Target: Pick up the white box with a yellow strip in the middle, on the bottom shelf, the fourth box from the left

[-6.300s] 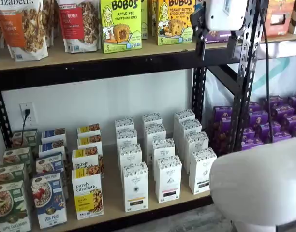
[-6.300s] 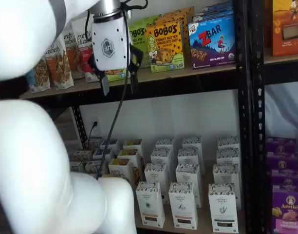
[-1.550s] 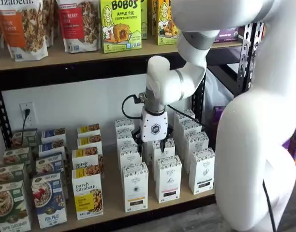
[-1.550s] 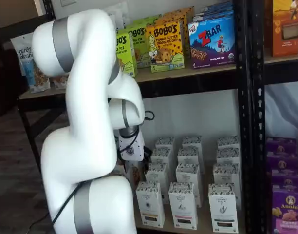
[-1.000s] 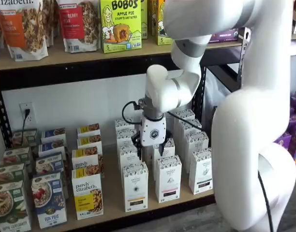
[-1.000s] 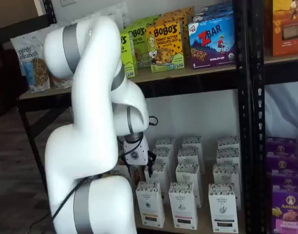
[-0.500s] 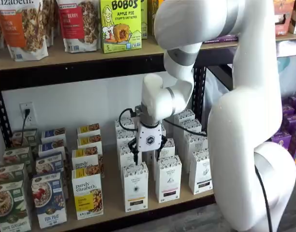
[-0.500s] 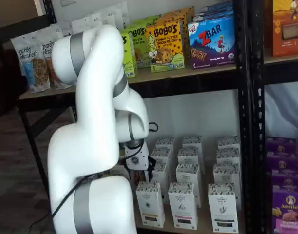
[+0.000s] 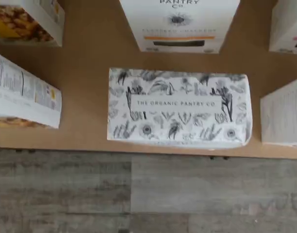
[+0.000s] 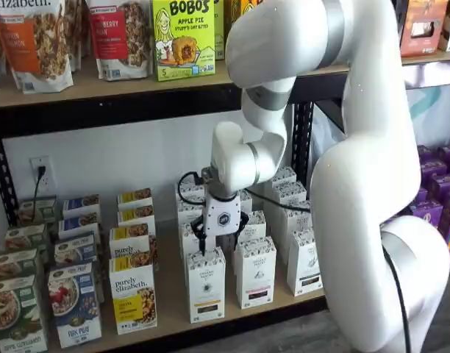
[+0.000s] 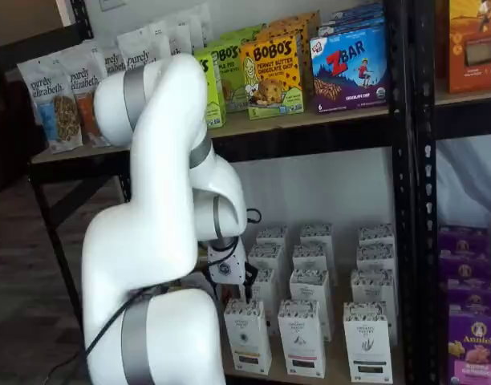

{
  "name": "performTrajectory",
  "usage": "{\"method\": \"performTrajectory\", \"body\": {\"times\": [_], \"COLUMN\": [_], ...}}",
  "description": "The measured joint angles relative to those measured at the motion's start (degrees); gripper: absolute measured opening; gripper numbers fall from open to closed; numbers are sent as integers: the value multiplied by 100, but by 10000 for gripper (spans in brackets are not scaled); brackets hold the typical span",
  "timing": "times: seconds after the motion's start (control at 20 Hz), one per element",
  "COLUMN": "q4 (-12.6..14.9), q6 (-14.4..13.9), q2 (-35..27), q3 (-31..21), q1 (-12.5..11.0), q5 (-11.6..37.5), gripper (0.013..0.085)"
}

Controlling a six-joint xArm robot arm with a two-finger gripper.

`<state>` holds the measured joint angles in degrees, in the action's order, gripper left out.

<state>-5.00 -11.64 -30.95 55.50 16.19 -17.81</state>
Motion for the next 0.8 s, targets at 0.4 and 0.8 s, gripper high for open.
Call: {"method": "performTrajectory", "body": {"times": [0.4,0.8], "q4": [-180,56], "q6": [155,-88], "q2": [-405,-728], "q3": [422,782], "q1": [17,35], "q5": [4,-17], "gripper": [850,850]}}
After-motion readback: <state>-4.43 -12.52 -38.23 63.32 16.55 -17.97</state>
